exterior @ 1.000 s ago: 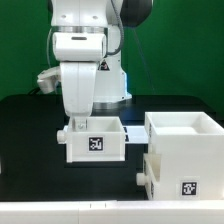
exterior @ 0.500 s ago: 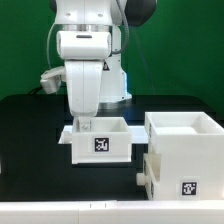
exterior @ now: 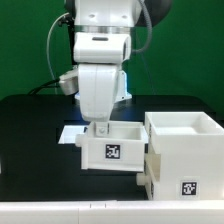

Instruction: Assemble drawer

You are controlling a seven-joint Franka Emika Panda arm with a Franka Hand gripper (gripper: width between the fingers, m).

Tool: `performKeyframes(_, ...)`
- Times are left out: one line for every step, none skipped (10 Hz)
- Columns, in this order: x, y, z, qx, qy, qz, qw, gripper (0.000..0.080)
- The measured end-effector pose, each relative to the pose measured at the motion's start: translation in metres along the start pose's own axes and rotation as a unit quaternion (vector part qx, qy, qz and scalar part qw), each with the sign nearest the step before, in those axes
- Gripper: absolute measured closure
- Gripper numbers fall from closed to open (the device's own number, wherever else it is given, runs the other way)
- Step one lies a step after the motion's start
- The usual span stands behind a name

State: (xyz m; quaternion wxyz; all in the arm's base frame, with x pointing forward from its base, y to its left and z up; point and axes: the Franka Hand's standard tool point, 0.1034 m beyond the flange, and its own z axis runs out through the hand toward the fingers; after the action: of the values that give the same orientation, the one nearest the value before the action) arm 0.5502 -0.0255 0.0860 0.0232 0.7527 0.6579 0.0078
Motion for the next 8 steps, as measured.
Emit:
performKeyframes(0.005,0.0,0.0,-0.005,0.002,-0.004,1.0,0.076)
performKeyframes(0.003,0.0,0.001,-0.003,0.001,-0.003,1.0,0.076)
performKeyframes(0.003,-0.001,0.001,-0.003,0.001,-0.003,1.0,0.076)
performKeyframes(0.003,-0.001,0.002,-0.003,0.001,-0.003,1.0,0.076)
performKeyframes(0.005,-0.003,0.005,0.0,0.001,-0.005,1.0,0.076)
performKeyframes(0.006,-0.004,0.008,0.002,0.001,-0.005,1.0,0.076)
performKeyframes(0.006,-0.006,0.011,0.005,0.001,-0.004,1.0,0.076)
performKeyframes(0.007,-0.008,0.013,0.007,0.002,-0.005,1.0,0.076)
